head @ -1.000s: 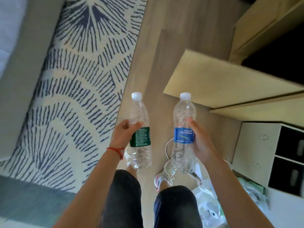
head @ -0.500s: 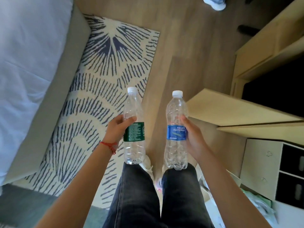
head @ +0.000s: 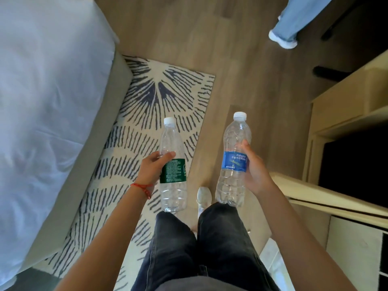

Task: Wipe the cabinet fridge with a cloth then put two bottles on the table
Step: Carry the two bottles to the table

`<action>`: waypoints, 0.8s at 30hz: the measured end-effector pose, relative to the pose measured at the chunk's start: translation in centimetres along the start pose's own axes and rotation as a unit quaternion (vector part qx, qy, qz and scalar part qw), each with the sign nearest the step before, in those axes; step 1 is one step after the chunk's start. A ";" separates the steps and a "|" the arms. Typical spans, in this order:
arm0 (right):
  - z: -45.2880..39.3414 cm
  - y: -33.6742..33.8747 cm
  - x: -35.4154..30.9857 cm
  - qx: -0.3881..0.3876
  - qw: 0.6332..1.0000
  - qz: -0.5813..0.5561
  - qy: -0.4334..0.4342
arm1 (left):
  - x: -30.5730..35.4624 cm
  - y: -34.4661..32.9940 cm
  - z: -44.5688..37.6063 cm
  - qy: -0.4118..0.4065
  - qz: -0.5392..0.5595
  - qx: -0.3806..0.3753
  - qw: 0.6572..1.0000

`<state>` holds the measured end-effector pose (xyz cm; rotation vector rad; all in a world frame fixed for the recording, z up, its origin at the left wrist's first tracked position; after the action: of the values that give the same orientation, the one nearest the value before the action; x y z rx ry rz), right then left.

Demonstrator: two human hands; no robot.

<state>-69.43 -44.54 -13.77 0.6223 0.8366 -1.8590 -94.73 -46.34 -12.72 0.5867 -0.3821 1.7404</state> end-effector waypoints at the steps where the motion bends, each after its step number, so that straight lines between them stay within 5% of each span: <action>1: -0.8 -0.4 -0.9 0.002 1.000 -0.002 -0.002 | 1.5 -0.2 -0.5 -0.005 0.000 0.000 1.000; 17: -13.3 -12.0 -11.2 0.055 0.994 -0.062 0.077 | 23.8 -4.6 -13.1 -0.033 -0.120 -0.099 0.987; 24: -15.5 -11.2 -14.3 0.122 0.975 -0.143 0.119 | 29.1 -10.2 -16.0 -0.023 -0.196 -0.167 0.966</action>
<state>-73.07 -21.25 -10.16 0.9316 0.8957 -2.1996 -92.84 -11.84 -9.71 0.4242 -0.5398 1.2510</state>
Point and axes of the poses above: each hand's wrist, its own z-axis away from the middle knuckle, its own y-axis out of the back of the hand, x = y × z, the point moved 9 cm from there along -z, towards the middle knuckle, and after that the axes turned 11 degrees about y, right-handed, at the moved point
